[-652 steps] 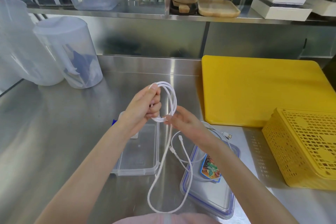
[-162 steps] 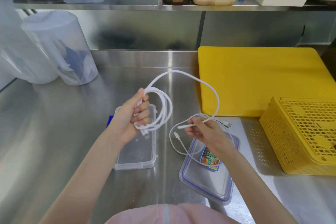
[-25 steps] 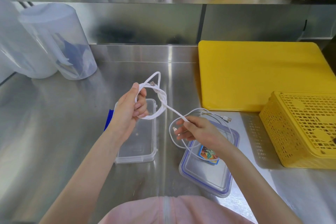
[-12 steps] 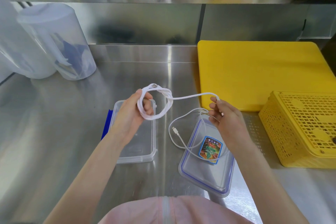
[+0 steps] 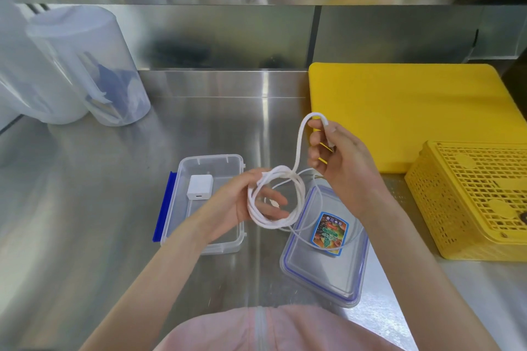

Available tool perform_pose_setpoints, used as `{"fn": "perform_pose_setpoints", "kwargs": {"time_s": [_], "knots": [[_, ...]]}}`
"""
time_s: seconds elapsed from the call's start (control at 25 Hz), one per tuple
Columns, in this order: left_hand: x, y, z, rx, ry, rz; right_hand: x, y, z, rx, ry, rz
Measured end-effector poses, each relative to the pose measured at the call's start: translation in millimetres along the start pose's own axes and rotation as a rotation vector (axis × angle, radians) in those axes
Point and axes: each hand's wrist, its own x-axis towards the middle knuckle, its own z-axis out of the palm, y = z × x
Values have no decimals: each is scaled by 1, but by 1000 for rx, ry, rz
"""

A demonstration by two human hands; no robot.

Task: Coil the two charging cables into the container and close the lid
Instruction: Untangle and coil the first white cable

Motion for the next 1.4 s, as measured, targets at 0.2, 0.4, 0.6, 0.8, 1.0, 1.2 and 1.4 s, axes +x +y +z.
{"fn": "perform_pose_setpoints", "kwargs": {"time_s": [0.2, 0.4, 0.6, 0.8, 1.0, 1.2, 1.4], "knots": [[-1, 0, -9, 45, 9, 56, 1, 14, -1, -126, 140, 28], [-3, 1, -1, 91, 47, 128, 4, 28, -2, -243, 267, 44], [0, 11, 4, -196, 78, 212, -8, 49, 3, -341, 71, 188], [3, 10, 1, -262, 135, 246, -12, 55, 8, -302, -52, 378], [8, 2, -3, -259, 230, 233, -12, 45, 9, 127, -126, 455], [10, -4, -6, -211, 272, 248, -10, 45, 7, -22, -138, 373], [8, -3, -6, -140, 273, 189, -12, 50, 4, -242, -139, 323]]}}
